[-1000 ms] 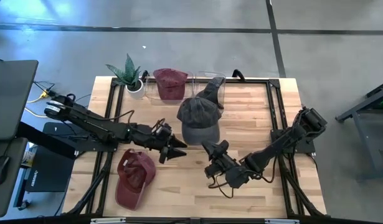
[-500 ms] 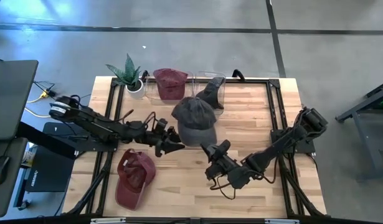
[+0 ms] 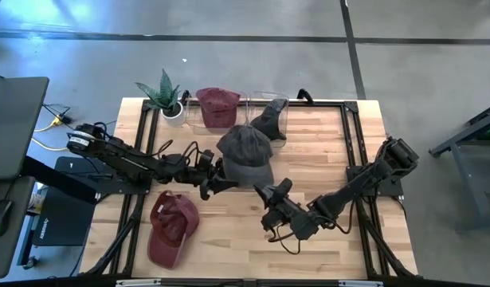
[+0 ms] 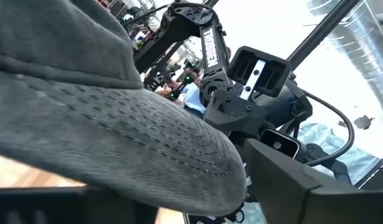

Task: Pick & Place hat
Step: Put the black cap into the right transparent bin

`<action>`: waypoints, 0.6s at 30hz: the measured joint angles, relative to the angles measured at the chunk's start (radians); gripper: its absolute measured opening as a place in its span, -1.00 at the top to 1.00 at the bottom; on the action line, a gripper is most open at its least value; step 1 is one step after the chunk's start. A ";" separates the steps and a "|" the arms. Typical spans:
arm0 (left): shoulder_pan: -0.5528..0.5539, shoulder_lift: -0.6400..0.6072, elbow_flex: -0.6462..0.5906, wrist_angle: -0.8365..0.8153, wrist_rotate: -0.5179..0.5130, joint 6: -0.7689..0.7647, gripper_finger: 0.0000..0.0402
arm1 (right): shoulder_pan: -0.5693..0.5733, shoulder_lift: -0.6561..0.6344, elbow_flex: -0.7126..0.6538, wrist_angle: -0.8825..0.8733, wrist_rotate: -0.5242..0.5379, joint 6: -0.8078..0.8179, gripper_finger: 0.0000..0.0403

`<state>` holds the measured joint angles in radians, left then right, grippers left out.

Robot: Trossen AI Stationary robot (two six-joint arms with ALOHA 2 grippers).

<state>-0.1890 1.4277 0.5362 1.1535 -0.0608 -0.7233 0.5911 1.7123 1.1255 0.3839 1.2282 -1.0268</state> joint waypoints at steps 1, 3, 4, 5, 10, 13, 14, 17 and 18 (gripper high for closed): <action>0.000 0.000 0.000 0.000 0.000 0.010 0.06 | 0.000 0.000 0.000 -0.001 -0.005 0.008 0.94; 0.000 0.000 0.000 -0.002 0.001 0.029 0.21 | 0.000 0.000 0.000 -0.005 -0.008 0.041 0.92; 0.000 0.000 0.000 -0.002 0.004 0.044 0.29 | 0.000 0.000 0.000 -0.006 -0.009 0.072 0.90; 0.000 0.000 0.000 0.000 0.010 0.063 0.37 | -0.002 0.000 -0.001 -0.010 -0.012 0.113 0.88; 0.031 -0.004 0.001 -0.034 0.107 0.187 0.82 | -0.003 0.001 -0.002 -0.109 -0.046 0.347 0.66; 0.075 -0.033 0.003 -0.106 0.203 0.210 0.96 | 0.014 -0.001 -0.003 -0.188 -0.144 0.524 0.46; 0.091 -0.043 0.003 -0.140 0.233 0.212 0.95 | 0.021 -0.007 -0.003 -0.216 -0.195 0.590 0.38; 0.133 -0.064 0.002 -0.283 0.317 0.248 0.95 | 0.035 -0.035 -0.003 -0.318 -0.398 0.799 0.17; 0.145 -0.069 0.003 -0.331 0.340 0.272 0.97 | 0.035 -0.048 -0.003 -0.352 -0.460 0.868 0.11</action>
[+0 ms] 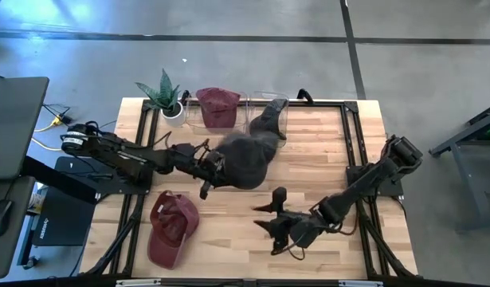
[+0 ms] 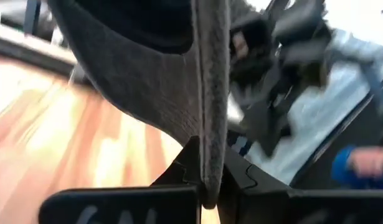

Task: Pick & Place hat
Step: Put the black cap into the right transparent bin

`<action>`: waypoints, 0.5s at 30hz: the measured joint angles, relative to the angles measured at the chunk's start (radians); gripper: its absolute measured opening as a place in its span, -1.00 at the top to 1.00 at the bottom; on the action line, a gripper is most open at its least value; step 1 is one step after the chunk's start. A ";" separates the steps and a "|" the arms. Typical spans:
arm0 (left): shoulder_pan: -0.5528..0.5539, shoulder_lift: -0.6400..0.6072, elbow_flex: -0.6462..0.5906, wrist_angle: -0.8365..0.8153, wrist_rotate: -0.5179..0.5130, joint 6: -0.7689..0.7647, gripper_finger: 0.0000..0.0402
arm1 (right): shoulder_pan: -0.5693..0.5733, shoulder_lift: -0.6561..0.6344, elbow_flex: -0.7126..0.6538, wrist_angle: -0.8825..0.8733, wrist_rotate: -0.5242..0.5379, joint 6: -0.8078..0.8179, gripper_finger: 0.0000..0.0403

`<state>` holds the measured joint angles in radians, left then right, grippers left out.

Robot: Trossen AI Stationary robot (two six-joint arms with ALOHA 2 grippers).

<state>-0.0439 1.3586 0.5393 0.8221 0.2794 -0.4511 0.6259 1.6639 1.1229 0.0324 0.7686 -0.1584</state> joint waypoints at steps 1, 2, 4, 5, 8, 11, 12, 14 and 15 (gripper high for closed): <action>0.011 -0.005 0.009 -0.063 0.022 0.026 0.98 | -0.001 -0.014 0.000 -0.030 -0.057 0.062 0.05; 0.019 -0.009 0.023 -0.129 0.032 0.049 0.98 | -0.001 -0.030 0.000 -0.049 -0.107 0.107 0.00; 0.026 -0.022 0.053 -0.296 0.034 0.104 0.98 | -0.002 -0.068 0.000 -0.053 -0.186 0.158 -0.09; 0.025 -0.022 0.076 -0.368 0.027 0.143 0.98 | 0.002 -0.091 0.000 -0.046 -0.212 0.161 -0.12; 0.004 -0.020 0.142 -0.567 -0.022 0.256 0.99 | 0.010 -0.167 0.000 -0.010 -0.246 0.129 -0.19; -0.029 -0.015 0.194 -0.676 -0.084 0.334 0.99 | 0.017 -0.265 0.001 -0.016 -0.233 0.082 -0.24; -0.041 -0.015 0.206 -0.691 -0.097 0.355 0.99 | 0.017 -0.303 0.003 -0.033 -0.216 0.075 -0.25; -0.067 -0.015 0.221 -0.698 -0.110 0.392 0.99 | 0.017 -0.378 0.003 -0.097 -0.180 0.080 -0.28; -0.081 -0.015 0.225 -0.697 -0.112 0.408 0.99 | 0.016 -0.416 0.003 -0.137 -0.159 0.098 -0.29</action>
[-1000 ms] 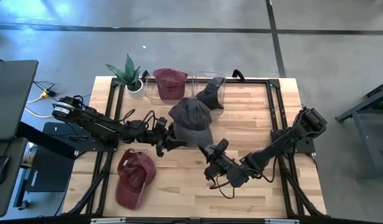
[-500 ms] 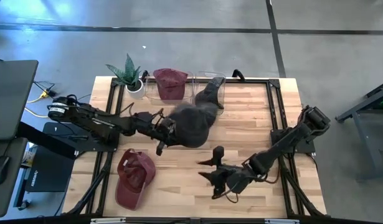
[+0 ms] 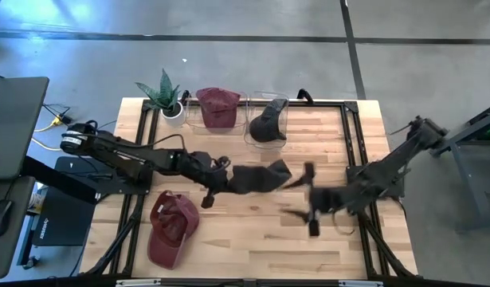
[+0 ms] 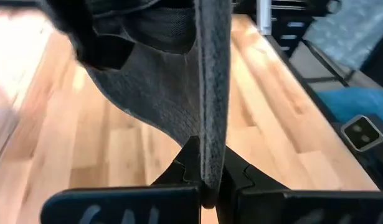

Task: Pick & Place hat
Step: Put the black cap into the right transparent bin

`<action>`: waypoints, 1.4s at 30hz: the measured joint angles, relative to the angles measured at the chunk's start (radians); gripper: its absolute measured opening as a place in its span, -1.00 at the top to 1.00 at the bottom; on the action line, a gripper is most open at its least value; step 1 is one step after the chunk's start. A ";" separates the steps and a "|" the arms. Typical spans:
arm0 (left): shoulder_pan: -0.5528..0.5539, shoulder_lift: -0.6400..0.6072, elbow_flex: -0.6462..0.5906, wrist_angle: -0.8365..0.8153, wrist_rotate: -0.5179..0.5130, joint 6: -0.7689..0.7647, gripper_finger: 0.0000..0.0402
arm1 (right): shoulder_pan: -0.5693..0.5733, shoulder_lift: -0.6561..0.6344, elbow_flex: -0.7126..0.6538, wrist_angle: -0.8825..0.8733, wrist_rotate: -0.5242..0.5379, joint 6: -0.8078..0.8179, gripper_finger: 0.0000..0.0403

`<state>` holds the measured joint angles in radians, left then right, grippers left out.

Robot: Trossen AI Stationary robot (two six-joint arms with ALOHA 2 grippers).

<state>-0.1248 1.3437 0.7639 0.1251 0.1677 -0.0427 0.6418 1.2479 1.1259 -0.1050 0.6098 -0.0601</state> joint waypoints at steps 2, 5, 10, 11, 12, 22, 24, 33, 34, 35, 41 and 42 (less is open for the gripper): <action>-0.026 0.000 0.009 -0.002 0.000 0.030 0.99 | -0.012 -0.064 0.000 -0.106 0.036 0.057 -0.32; -0.055 0.000 0.022 -0.001 -0.001 0.053 0.99 | -0.058 -0.119 0.001 -0.243 0.000 0.172 -0.36; -0.080 0.000 0.036 0.000 -0.042 0.069 0.99 | -0.160 -0.064 -0.001 -0.252 -0.233 0.262 -0.39; -0.079 0.000 0.036 0.000 -0.050 0.070 0.99 | -0.176 -0.042 -0.001 -0.234 -0.276 0.262 -0.39; -0.079 0.000 0.036 -0.001 -0.053 0.073 0.99 | -0.191 -0.018 -0.001 -0.216 -0.319 0.262 -0.39; -0.082 0.000 0.038 -0.010 -0.018 0.083 1.00 | -0.280 0.149 -0.002 0.147 -1.049 0.322 -0.36; -0.079 0.000 0.038 -0.010 -0.012 0.080 1.00 | -0.290 0.137 -0.002 0.137 -1.009 0.359 -0.36; -0.078 0.001 0.037 -0.025 -0.032 0.124 1.00 | -0.291 0.071 0.033 0.067 -0.855 0.337 -0.36; -0.079 0.001 0.037 -0.024 -0.042 0.139 1.00 | -0.291 0.071 0.051 0.049 -0.855 0.322 -0.36; -0.079 0.001 0.037 -0.023 -0.043 0.155 1.00 | -0.291 0.071 0.074 0.019 -0.850 0.311 -0.36; -0.080 0.001 0.036 -0.065 -0.056 0.309 1.00 | -0.291 0.100 0.264 -0.340 -0.545 0.305 -0.21; -0.085 0.001 0.036 -0.076 -0.073 0.342 1.00 | -0.291 0.113 0.292 -0.396 -0.519 0.316 -0.16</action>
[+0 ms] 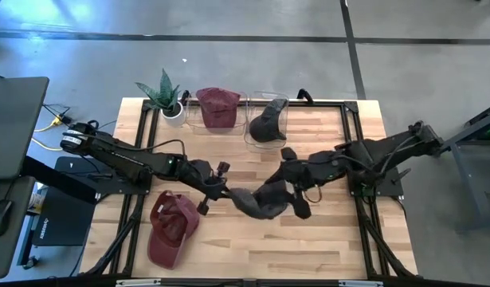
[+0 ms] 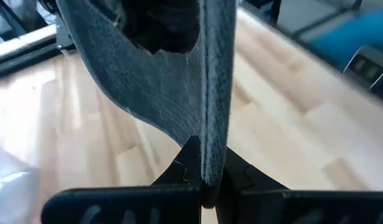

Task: Pick & Place hat
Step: Put the black cap into the right transparent bin

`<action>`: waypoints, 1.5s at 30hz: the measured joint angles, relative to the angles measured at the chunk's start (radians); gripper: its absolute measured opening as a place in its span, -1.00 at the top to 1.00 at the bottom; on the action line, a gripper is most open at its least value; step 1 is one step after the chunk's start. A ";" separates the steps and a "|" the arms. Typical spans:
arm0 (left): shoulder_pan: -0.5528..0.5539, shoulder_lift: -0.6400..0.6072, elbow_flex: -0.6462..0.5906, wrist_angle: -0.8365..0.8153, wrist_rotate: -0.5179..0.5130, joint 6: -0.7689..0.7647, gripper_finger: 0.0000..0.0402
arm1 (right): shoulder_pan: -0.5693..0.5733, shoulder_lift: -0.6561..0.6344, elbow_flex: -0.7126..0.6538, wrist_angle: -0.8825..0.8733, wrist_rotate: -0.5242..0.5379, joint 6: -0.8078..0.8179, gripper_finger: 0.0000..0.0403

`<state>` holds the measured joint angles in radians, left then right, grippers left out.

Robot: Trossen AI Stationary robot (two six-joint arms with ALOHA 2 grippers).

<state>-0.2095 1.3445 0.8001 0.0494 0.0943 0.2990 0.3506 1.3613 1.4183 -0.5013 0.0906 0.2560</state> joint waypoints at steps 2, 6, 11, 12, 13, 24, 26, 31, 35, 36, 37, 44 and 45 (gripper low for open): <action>-0.015 0.000 0.000 -0.017 -0.057 0.071 1.00 | -0.001 0.032 0.044 -0.063 -0.006 0.000 -0.03; -0.061 0.000 0.000 -0.025 -0.198 0.240 1.00 | 0.005 0.117 0.093 -0.088 -0.078 -0.045 0.26; -0.117 0.000 0.000 -0.014 -0.344 0.361 1.00 | 0.003 0.233 0.116 -0.201 -0.070 -0.038 0.65; -0.128 0.000 0.000 -0.012 -0.373 0.367 1.00 | 0.003 0.252 0.119 -0.242 -0.070 -0.020 0.73; -0.138 0.000 0.000 -0.010 -0.401 0.377 1.00 | 0.003 0.268 0.119 -0.282 -0.073 -0.004 0.81; -0.219 0.001 -0.001 0.012 -0.625 0.486 1.00 | 0.051 0.303 0.197 -0.441 0.030 0.085 0.89; -0.218 0.001 -0.001 0.013 -0.628 0.486 1.00 | 0.068 0.301 0.239 -0.459 0.116 0.084 0.92; -0.217 0.001 -0.001 0.013 -0.652 0.504 1.00 | 0.099 0.301 0.287 -0.376 0.099 -0.024 0.98; -0.217 0.000 -0.001 0.013 -0.659 0.532 1.00 | 0.113 0.330 0.287 -0.337 0.040 -0.072 0.98; -0.217 0.000 -0.001 0.013 -0.659 0.533 1.00 | 0.113 0.343 0.287 -0.350 0.044 -0.073 0.99; -0.217 0.000 -0.001 0.014 -0.658 0.534 1.00 | 0.112 0.357 0.287 -0.369 0.065 -0.074 0.99; -0.215 0.000 -0.001 0.013 -0.619 0.533 1.00 | 0.079 0.432 0.286 -0.553 0.511 -0.018 0.99; -0.215 0.000 -0.001 0.013 -0.620 0.532 1.00 | 0.075 0.435 0.286 -0.567 0.541 -0.012 0.99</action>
<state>-0.4248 1.3445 0.7990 0.0624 -0.5259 0.8311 0.4256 1.7959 1.7046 -1.0686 0.6316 0.2438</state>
